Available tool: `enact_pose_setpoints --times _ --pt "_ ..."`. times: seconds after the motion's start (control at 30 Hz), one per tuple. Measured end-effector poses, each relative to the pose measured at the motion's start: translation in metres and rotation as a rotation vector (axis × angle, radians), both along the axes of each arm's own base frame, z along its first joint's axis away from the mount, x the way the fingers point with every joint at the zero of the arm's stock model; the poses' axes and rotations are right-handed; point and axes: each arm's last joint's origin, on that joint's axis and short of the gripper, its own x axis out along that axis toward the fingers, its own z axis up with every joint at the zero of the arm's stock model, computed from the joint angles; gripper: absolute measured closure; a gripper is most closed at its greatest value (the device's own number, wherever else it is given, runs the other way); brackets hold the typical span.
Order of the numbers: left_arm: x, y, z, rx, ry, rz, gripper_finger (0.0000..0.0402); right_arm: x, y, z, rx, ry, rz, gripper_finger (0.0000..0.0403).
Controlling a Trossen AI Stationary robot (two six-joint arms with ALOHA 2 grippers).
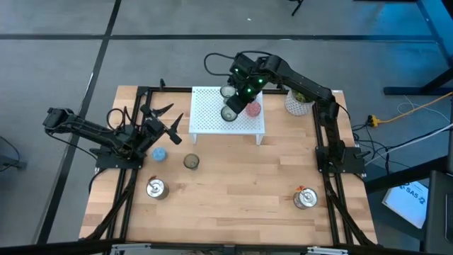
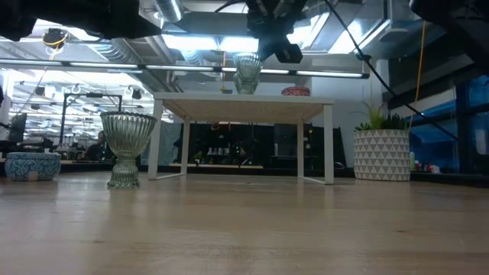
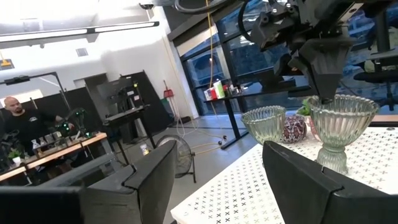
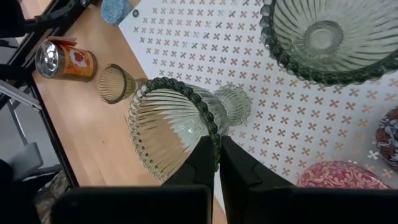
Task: Pick & Place candle stick holders
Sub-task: Put the right green glass candle holder on the shelf aligned with the other glass candle holder
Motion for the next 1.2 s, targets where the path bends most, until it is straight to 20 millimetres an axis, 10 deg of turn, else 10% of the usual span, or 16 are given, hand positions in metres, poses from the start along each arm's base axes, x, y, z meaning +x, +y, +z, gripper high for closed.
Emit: enact_pose_setpoints --times 1.2 --pt "0.0000 0.0000 0.0000 -0.009 -0.011 -0.003 0.0168 -0.0034 -0.0093 0.0003 0.013 0.001 -0.051 0.0396"
